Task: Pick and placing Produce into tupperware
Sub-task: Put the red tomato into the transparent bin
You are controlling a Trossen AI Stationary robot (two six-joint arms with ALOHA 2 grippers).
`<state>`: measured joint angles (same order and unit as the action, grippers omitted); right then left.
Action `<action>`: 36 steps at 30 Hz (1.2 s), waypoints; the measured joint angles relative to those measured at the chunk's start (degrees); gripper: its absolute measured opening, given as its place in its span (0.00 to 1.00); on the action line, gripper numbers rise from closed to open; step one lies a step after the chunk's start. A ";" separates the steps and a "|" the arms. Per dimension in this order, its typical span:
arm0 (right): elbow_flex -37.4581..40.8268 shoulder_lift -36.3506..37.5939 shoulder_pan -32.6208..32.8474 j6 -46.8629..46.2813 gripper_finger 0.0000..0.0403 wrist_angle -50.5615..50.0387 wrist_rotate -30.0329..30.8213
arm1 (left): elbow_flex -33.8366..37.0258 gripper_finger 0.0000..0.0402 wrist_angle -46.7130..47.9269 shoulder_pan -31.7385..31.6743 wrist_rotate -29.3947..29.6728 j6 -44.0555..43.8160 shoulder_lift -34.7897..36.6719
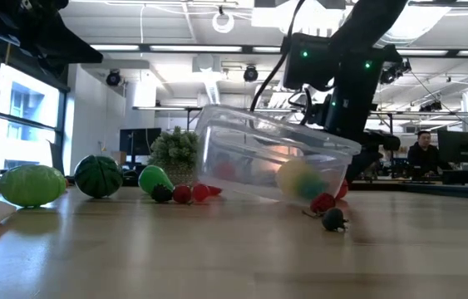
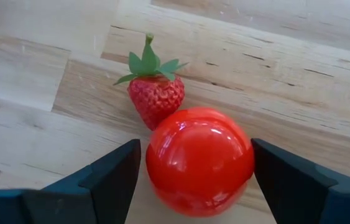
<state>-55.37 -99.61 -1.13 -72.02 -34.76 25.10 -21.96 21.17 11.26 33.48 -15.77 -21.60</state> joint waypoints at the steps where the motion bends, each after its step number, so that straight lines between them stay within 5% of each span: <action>1: 0.00 0.20 0.00 0.01 0.73 -0.01 0.00 | 0.00 0.00 -0.02 -0.02 0.01 0.00 0.01; 14: 0.00 4.89 0.00 5.01 0.73 -2.84 0.14 | 0.00 0.00 0.00 -0.02 0.01 0.00 0.00; 25: 0.00 12.61 0.65 38.03 0.73 -9.32 -0.27 | 0.00 0.00 -0.02 0.00 -0.01 0.00 -0.01; 36: 0.06 12.61 6.49 33.73 0.73 -11.15 5.43 | 0.00 0.00 0.00 0.00 0.00 0.00 0.01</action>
<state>-55.31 -87.00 5.36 -38.29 -45.91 30.54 -21.96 21.17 11.27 33.49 -15.77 -21.58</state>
